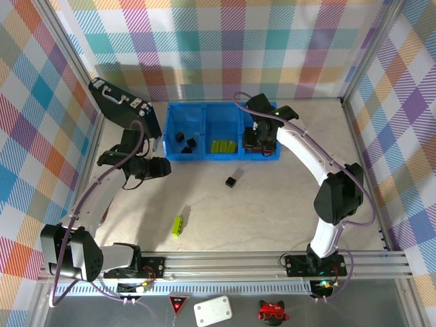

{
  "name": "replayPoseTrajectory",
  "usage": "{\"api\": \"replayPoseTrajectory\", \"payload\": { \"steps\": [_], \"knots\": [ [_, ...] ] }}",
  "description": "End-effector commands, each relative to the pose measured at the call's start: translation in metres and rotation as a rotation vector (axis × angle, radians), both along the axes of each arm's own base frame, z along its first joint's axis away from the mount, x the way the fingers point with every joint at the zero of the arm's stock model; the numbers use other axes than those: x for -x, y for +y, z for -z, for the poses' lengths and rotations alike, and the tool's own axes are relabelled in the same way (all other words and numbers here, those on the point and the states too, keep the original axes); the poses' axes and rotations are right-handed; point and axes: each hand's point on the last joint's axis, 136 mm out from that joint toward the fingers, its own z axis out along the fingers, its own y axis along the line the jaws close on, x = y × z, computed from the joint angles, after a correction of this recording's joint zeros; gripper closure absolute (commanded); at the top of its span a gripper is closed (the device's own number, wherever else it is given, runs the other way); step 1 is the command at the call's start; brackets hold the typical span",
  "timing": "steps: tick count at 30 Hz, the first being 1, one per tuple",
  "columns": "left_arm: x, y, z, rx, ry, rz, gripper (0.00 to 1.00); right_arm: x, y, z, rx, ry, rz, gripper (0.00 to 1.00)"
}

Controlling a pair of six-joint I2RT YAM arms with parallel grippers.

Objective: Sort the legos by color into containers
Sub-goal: Pick up the lego from the middle-left of the table.

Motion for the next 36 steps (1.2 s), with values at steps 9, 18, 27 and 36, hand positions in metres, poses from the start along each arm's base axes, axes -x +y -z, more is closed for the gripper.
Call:
{"api": "replayPoseTrajectory", "payload": {
  "steps": [9, 18, 27, 36],
  "knots": [
    [0.059, -0.015, 0.023, -0.032, 0.13, -0.061, 0.46, 0.022, 0.006, -0.007, -0.079, 0.011, -0.018, 0.5],
    [0.095, -0.017, 0.037, -0.12, 0.156, -0.072, 0.45, 0.033, -0.002, 0.0, -0.064, 0.021, -0.015, 0.51],
    [0.128, -0.028, 0.054, -0.183, 0.224, -0.071, 0.44, 0.037, 0.0, 0.006, -0.084, 0.037, -0.008, 0.5],
    [0.149, -0.035, 0.091, -0.229, 0.252, -0.032, 0.47, 0.037, 0.001, 0.004, -0.088, 0.037, -0.017, 0.51]
  ]
}}
